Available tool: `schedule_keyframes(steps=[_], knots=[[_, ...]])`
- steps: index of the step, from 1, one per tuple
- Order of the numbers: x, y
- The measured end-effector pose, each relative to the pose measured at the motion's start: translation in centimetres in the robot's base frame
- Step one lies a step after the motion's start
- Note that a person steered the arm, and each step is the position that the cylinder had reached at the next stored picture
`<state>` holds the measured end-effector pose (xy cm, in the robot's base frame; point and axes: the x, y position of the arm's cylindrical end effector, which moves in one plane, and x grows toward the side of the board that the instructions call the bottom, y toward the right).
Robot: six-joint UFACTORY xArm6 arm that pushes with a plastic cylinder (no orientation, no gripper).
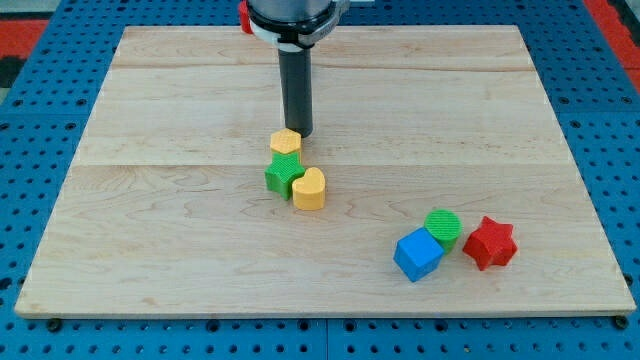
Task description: Move blue triangle diagonally towards yellow hexagon
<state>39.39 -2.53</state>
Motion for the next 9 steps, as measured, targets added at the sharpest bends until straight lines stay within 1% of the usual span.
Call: schedule_keyframes(steps=[1,2,3,4,5,6,8,9], knots=[[-4.4,2.1],[-9.9,3.4],[-13.9,2.5],[-14.5,-0.5],[-10.7,-4.4],[-9.1,-6.5],[-9.0,-13.7],[-8.4,-13.3]])
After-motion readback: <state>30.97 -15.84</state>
